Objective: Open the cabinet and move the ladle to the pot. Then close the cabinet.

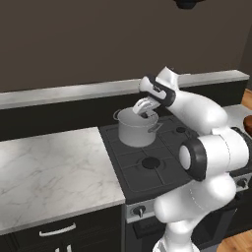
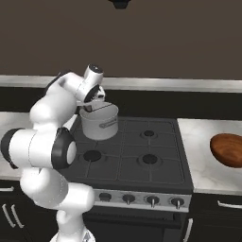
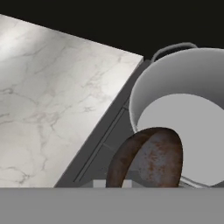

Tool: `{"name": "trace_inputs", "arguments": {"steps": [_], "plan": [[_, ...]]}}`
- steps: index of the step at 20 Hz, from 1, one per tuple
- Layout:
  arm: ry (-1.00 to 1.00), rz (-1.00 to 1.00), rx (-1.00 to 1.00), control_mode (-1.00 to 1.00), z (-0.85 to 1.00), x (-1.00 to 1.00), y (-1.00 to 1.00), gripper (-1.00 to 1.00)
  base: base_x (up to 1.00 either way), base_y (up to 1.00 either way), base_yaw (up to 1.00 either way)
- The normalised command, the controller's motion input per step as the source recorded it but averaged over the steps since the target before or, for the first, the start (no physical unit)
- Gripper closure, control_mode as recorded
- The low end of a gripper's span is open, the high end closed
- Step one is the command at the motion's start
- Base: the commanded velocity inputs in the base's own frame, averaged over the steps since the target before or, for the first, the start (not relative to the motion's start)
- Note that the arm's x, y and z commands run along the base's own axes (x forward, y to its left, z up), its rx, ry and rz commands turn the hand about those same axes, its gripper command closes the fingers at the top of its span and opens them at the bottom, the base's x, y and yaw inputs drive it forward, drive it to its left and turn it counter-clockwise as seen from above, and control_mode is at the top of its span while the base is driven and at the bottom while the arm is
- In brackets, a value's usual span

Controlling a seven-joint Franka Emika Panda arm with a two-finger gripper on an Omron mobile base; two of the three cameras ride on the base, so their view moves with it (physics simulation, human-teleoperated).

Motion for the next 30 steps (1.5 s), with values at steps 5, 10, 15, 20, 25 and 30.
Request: {"name": "trace_inputs", "arguments": {"steps": [5, 10, 15, 20, 25, 30], "plan": [[0.0, 0.04, -0.01, -1.0, -0.19, 0.57, 0.0, 1.0, 0.0, 0.0, 0.0], [0.0, 0.03, -0.01, -1.0, -0.26, 0.59, 0.0, 1.0, 0.0, 0.0, 0.0], [0.0, 0.02, -0.02, -1.0, -0.27, 0.56, 0.0, 1.0, 0.0, 0.0, 0.0], [-0.03, 0.0, -0.04, -1.0, -0.26, 0.19, 0.0, 1.0, 0.0, 0.0, 0.0], [-0.05, 0.0, -0.03, -1.0, -0.24, 0.08, 0.0, 1.0, 0.0, 0.0, 0.0], [-0.04, 0.0, -0.02, -1.0, -0.25, 0.08, 0.0, 1.0, 0.0, 0.0, 0.0]]}}
